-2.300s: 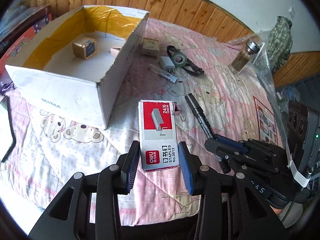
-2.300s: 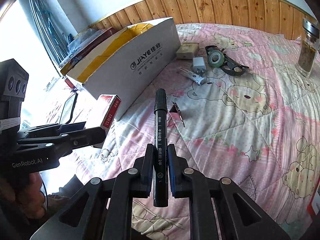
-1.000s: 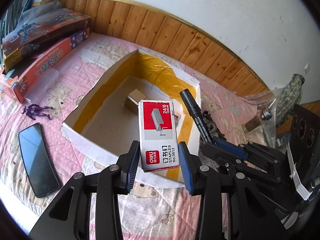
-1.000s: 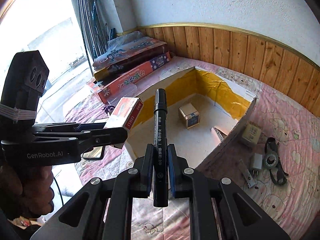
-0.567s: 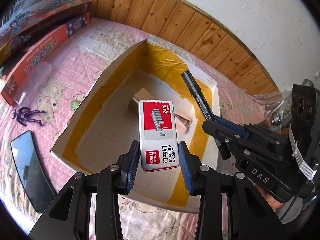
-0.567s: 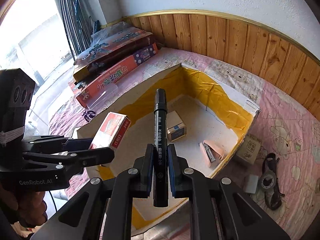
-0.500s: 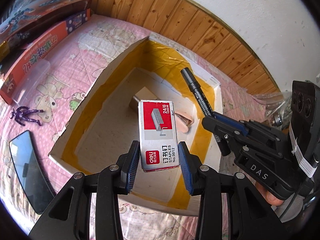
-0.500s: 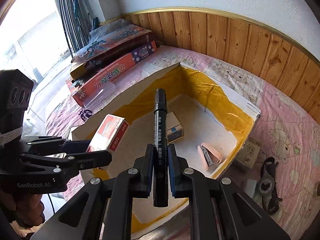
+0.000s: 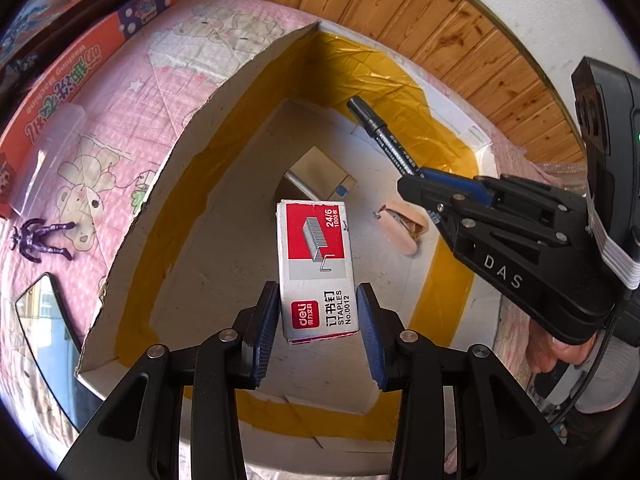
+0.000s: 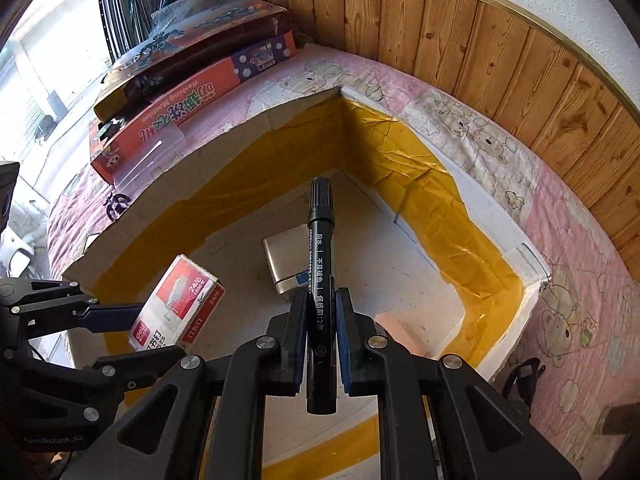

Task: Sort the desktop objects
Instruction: 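Carry the staples box into the cardboard box and open the left tool while the right tool carries the marker, then open the right tool to drop the black marker into the box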

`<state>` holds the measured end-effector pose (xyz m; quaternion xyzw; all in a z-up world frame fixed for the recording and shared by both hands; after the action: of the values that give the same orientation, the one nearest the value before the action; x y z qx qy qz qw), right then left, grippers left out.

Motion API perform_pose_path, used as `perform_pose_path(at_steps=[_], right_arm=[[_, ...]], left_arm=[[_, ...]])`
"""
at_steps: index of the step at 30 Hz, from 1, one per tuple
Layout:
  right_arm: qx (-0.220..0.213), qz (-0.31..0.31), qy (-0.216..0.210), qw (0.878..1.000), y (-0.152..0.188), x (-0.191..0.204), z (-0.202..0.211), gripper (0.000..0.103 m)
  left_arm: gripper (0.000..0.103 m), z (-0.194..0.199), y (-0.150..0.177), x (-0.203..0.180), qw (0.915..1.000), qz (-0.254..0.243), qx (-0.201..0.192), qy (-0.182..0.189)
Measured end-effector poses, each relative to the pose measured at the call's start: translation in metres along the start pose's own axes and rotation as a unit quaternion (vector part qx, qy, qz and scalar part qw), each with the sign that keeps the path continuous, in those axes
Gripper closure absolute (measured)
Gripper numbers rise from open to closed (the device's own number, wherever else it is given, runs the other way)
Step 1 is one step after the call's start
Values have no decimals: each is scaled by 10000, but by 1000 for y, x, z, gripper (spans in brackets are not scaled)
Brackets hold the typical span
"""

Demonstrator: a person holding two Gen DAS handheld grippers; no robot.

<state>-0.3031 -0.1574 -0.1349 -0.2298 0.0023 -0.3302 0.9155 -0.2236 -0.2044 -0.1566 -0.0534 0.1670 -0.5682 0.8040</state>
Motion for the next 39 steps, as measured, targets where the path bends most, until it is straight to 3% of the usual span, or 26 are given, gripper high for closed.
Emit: perform_pose_path(at_steps=[10, 19, 22, 26, 31, 39], right_arm=[[281, -180, 165, 9993, -15, -19, -22, 86], [207, -363, -8, 9991, -2, -15, -8, 86], [134, -360, -84, 9992, 6, -8, 4, 79], [-70, -305, -192, 9993, 17, 5, 28, 74], [-386, -9, 19, 9993, 41, 23, 60, 69], [-1106, -147, -350, 9931, 85, 45, 111, 69]], left_arm=[[62, -20, 3, 10, 9995, -6, 314, -9], [61, -4, 13, 14, 9998, -2, 200, -59], [61, 7, 19, 9, 9999, -65, 104, -106], [61, 24, 28, 1, 9997, -153, -77, -172], [61, 47, 44, -7, 9989, -263, -298, -229], [61, 76, 77, -25, 9974, -397, -573, -167]])
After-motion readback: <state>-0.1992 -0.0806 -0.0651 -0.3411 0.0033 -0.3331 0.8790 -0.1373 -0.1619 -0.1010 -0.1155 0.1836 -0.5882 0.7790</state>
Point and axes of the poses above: each gripper's, at about its wrist camera, not at the fingertips, and z roughly against the way its jaws point, x to its left, y to its underside, the point moved 9 cm from there along -z, roughly the way its jaws point, and after that the axes turned 8 degrees about -y, right-handed, at the moved point
